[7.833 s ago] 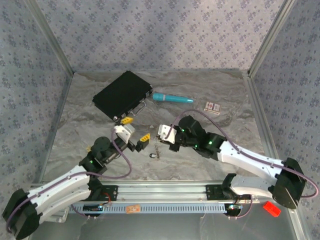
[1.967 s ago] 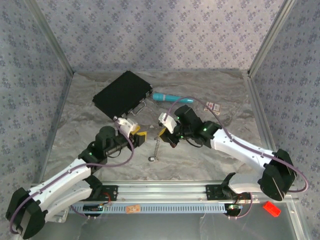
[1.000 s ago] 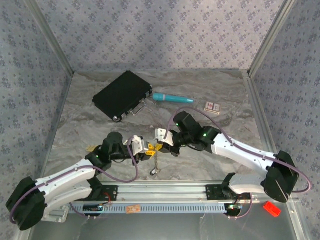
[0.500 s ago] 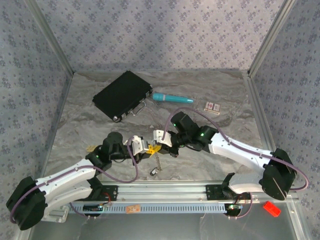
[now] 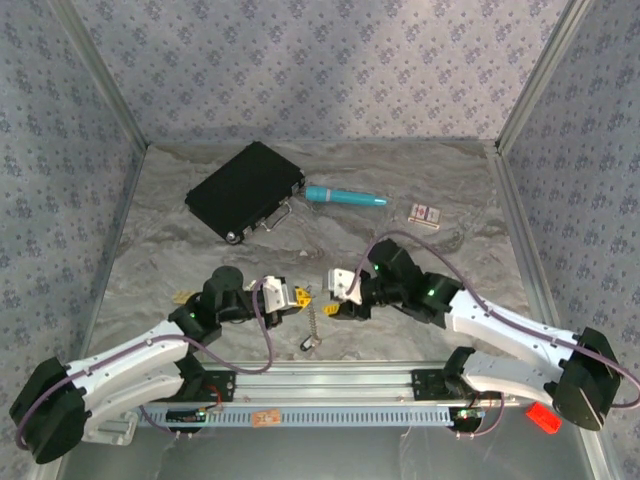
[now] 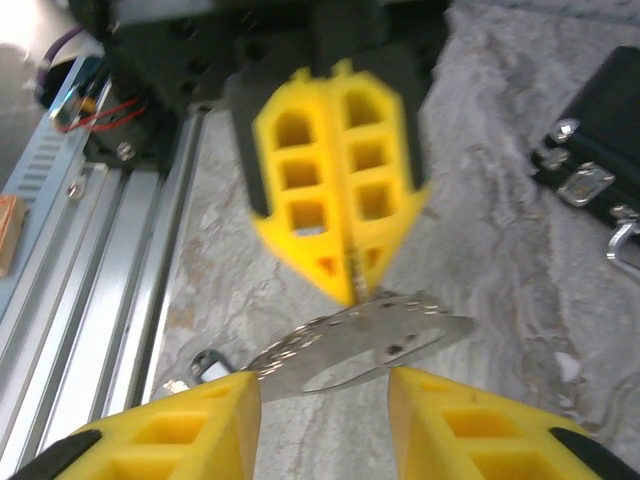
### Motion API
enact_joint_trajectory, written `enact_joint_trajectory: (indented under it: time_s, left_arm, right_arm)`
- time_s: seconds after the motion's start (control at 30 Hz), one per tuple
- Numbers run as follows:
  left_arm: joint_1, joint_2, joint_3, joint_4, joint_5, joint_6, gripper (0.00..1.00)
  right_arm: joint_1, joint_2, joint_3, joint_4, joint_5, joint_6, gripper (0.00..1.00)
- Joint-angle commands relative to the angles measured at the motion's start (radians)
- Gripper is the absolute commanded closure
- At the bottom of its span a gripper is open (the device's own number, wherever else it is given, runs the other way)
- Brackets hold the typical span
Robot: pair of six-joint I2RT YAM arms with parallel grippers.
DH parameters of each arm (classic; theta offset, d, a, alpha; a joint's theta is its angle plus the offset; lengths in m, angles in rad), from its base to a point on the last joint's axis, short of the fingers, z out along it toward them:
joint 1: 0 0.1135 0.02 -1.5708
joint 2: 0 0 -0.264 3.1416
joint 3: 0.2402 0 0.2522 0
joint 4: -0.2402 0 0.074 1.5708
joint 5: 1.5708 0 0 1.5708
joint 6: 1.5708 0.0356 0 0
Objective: Put the keys on the keyring
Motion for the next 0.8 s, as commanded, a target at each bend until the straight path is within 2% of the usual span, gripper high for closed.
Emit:
enact_joint_trajectory:
  time_s: [0.0,0.23,0.6,0.77]
  left_arm:
    - [-0.011,-0.025,-0.007,0.038,-0.018,0.079,1.0]
    - [-0.023,-0.032,-0.022,0.045,-0.017,0.095,1.0]
    - [-0.028,-0.033,-0.02,0.046,-0.024,0.093,1.0]
    - [-0.028,-0.034,-0.019,0.045,-0.027,0.089,1.0]
  right_arm:
    - [0.013,0.011,-0.008,0.084,0.053,-0.019,0.64]
    - [0.022,0.053,-0.002,0.141,0.081,-0.012,0.72]
    - [0.034,0.085,0.022,0.12,0.022,-0.023,0.86]
    - [0.038,0.096,0.036,0.128,0.014,-0.028,0.87]
